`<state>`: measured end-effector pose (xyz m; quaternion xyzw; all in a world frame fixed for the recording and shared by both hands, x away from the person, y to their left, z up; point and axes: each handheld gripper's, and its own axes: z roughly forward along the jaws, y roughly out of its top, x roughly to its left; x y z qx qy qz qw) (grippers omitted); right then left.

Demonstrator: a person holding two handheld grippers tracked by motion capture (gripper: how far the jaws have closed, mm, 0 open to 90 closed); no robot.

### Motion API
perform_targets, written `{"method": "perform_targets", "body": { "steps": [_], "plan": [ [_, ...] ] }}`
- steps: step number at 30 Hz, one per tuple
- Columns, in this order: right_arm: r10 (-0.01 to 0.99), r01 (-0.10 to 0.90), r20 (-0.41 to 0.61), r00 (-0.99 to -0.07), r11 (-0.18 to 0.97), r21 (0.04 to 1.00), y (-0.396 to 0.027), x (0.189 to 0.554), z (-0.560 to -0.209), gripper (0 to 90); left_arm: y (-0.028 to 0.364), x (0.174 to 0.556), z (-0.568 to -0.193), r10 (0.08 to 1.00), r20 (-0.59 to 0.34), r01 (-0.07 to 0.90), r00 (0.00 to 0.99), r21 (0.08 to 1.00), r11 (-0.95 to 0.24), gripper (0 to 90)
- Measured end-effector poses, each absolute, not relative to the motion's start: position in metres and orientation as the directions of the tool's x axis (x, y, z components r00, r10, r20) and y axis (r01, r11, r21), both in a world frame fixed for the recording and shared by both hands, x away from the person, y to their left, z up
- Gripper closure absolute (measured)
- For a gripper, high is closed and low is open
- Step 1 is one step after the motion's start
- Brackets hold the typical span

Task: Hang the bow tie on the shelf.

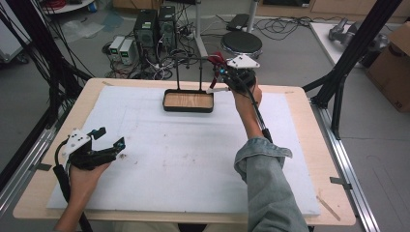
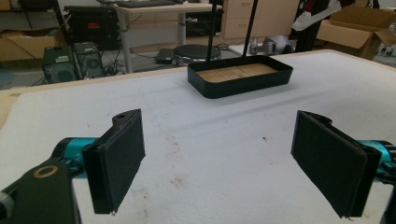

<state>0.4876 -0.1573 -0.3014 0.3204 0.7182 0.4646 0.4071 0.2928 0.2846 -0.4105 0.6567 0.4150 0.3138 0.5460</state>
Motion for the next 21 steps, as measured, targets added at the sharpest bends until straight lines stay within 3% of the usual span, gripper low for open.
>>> {"method": "perform_targets", "body": {
  "steps": [21],
  "plan": [
    [0.845,0.094,-0.299,-0.444,0.375,0.922,-0.131,0.522,-0.301,74.2,0.286,0.292,-0.410,0.883,-0.054,0.204,0.465,0.978,-0.048,17.6]
  ]
}}
